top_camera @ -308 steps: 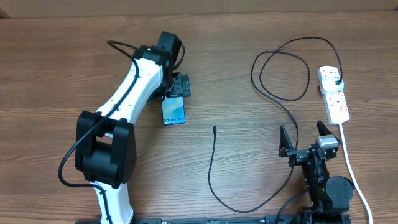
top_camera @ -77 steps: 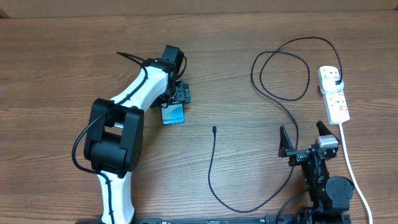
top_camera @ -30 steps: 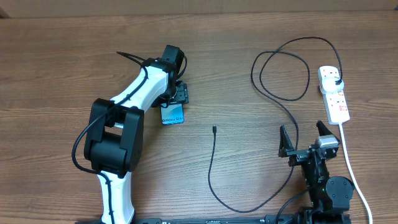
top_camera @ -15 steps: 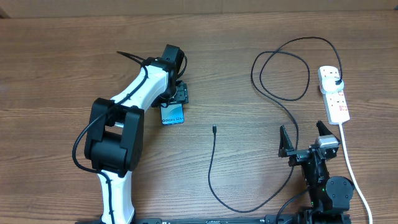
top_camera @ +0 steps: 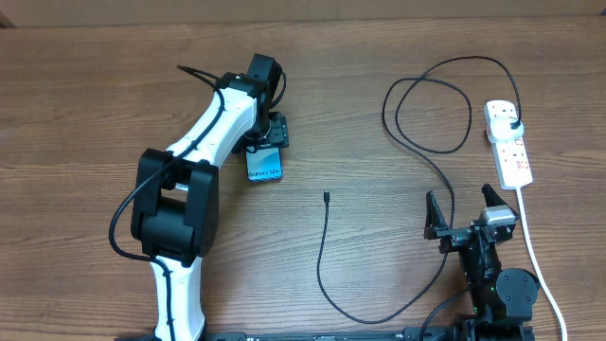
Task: Plug charger to phone and switch on socket
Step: 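Lift the phone with the left gripper and raise it upright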
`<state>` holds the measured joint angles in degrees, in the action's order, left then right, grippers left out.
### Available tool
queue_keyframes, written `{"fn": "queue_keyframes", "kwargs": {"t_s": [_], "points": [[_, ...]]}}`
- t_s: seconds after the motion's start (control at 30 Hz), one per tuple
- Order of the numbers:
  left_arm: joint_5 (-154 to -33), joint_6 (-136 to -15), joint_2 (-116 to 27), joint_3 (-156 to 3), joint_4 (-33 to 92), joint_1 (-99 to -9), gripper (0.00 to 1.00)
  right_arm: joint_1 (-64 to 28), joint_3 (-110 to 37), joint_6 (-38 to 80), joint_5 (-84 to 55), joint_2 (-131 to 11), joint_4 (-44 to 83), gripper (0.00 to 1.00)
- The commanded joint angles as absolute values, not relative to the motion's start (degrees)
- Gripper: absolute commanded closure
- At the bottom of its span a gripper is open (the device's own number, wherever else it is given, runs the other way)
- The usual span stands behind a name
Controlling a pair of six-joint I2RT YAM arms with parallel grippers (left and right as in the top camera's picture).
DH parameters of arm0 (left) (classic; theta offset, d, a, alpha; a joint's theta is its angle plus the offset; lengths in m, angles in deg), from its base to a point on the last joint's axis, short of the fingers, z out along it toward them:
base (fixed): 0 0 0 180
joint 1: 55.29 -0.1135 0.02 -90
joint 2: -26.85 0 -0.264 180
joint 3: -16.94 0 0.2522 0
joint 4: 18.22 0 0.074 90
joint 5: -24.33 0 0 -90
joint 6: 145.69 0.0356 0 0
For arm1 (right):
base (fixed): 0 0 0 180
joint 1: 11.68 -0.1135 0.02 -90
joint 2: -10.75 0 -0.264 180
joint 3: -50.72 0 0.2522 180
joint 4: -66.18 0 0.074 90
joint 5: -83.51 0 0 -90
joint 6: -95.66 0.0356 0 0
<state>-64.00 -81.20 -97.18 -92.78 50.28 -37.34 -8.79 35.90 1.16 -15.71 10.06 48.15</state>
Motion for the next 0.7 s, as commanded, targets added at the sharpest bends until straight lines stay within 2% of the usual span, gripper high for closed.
{"fn": "queue_keyframes", "kwargs": {"t_s": [0.0, 0.47, 0.67], "points": [[-69.62, -79.32, -97.53, -95.84, 51.11, -37.36, 0.96, -9.12, 36.51, 1.3, -15.99, 10.59, 48.45, 0.0], [-92.48, -76.18, -97.31, -98.36, 52.27, -37.84, 0.96, -9.12, 36.51, 1.3, -15.99, 10.59, 48.45, 0.0], [-111.19, -76.59, -97.33, -98.36, 49.82, -40.13, 0.96, -9.12, 36.51, 1.3, -15.99, 10.59, 48.45, 0.0]]}}
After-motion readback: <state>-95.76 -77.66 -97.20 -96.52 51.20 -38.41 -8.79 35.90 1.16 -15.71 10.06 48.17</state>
